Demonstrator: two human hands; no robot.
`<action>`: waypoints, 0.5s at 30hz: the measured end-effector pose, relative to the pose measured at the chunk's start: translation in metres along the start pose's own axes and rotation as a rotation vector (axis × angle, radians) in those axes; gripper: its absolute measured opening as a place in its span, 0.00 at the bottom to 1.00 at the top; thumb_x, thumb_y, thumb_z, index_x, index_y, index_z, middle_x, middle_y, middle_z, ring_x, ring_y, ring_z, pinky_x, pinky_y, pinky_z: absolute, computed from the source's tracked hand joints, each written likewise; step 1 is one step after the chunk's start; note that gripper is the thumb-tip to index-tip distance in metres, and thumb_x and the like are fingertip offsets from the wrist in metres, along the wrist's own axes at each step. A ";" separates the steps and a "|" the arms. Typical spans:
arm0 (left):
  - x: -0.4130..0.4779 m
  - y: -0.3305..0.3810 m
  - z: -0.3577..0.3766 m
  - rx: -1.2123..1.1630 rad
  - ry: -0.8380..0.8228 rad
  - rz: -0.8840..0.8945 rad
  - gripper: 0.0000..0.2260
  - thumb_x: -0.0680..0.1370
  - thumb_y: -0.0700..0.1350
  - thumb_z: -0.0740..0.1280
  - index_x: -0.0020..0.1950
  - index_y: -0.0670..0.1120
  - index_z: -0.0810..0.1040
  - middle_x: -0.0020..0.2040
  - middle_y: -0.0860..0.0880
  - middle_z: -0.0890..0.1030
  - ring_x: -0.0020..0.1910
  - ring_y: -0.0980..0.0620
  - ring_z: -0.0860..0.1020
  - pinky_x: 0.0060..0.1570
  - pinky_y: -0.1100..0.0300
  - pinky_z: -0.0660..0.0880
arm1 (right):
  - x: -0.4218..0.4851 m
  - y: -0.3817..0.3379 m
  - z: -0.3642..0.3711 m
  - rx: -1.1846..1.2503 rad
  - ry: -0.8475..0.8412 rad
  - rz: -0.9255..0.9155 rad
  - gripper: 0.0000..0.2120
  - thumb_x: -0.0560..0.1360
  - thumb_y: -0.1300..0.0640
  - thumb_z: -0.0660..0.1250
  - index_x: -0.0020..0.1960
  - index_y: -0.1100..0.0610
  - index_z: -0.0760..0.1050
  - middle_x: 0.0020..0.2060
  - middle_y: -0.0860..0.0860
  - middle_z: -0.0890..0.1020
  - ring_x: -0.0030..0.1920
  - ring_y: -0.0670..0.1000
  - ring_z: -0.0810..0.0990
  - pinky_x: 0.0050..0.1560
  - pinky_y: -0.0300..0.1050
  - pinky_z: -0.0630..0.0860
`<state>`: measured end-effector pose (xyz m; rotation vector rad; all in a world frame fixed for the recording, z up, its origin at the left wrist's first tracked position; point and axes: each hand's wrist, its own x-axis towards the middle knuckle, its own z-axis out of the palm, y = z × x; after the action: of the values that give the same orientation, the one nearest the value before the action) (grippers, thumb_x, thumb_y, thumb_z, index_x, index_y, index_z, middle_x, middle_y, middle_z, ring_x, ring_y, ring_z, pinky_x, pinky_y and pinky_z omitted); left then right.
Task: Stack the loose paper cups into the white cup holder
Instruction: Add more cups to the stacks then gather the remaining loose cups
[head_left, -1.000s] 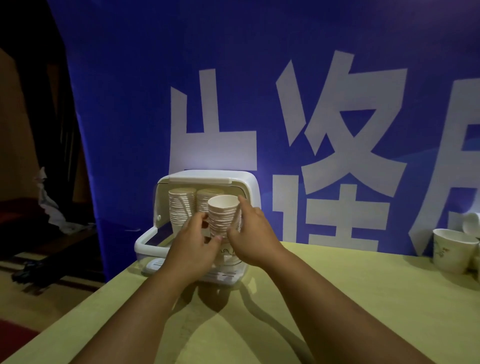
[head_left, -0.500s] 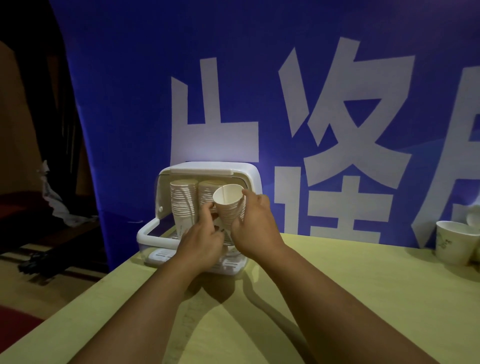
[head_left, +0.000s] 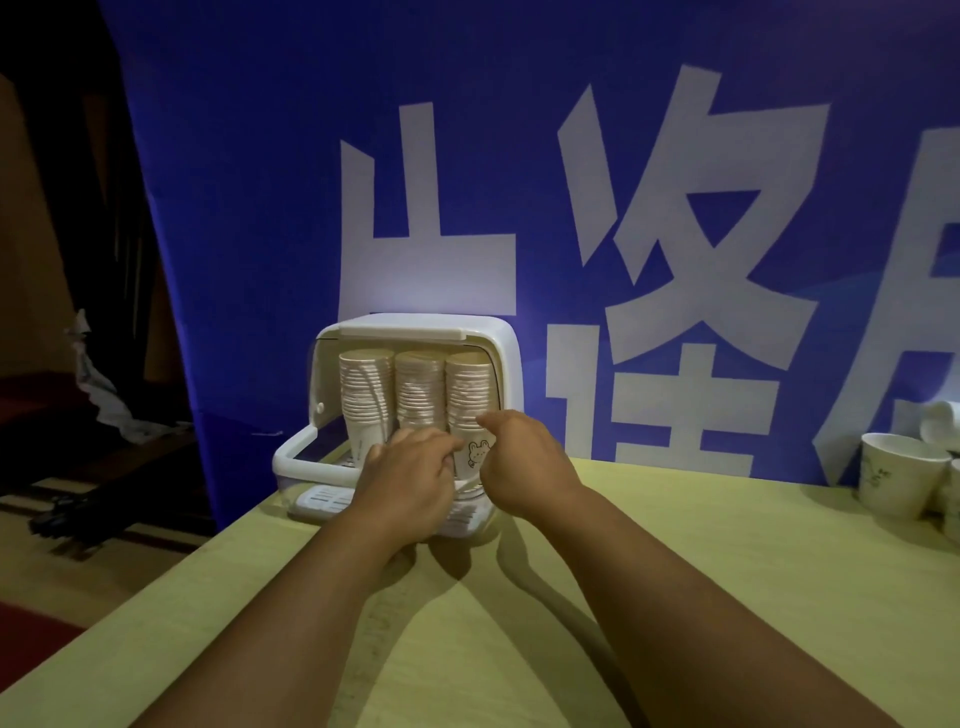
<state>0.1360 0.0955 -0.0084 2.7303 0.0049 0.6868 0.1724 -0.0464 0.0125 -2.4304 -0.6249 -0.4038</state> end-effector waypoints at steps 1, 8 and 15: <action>-0.001 0.001 -0.001 0.007 0.023 0.005 0.15 0.85 0.48 0.57 0.70 0.56 0.74 0.68 0.57 0.75 0.67 0.54 0.69 0.67 0.52 0.64 | -0.002 0.000 -0.002 0.029 0.010 0.015 0.24 0.77 0.63 0.68 0.72 0.51 0.72 0.68 0.51 0.76 0.65 0.54 0.76 0.64 0.49 0.74; -0.019 0.037 -0.015 0.105 0.078 0.117 0.10 0.80 0.53 0.65 0.61 0.57 0.78 0.59 0.57 0.75 0.61 0.53 0.71 0.64 0.54 0.69 | -0.036 0.027 -0.039 -0.032 -0.007 0.126 0.16 0.78 0.53 0.69 0.65 0.48 0.77 0.60 0.47 0.80 0.56 0.50 0.79 0.54 0.42 0.75; -0.060 0.129 -0.017 0.006 -0.169 0.277 0.12 0.80 0.53 0.65 0.63 0.55 0.78 0.58 0.56 0.80 0.54 0.55 0.76 0.55 0.59 0.75 | -0.137 0.093 -0.119 -0.207 -0.064 0.338 0.17 0.77 0.51 0.70 0.65 0.47 0.76 0.61 0.46 0.79 0.54 0.47 0.78 0.51 0.39 0.76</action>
<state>0.0654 -0.0258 0.0185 2.8137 -0.4166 0.5234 0.0888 -0.2322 0.0051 -2.6918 -0.1959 -0.2615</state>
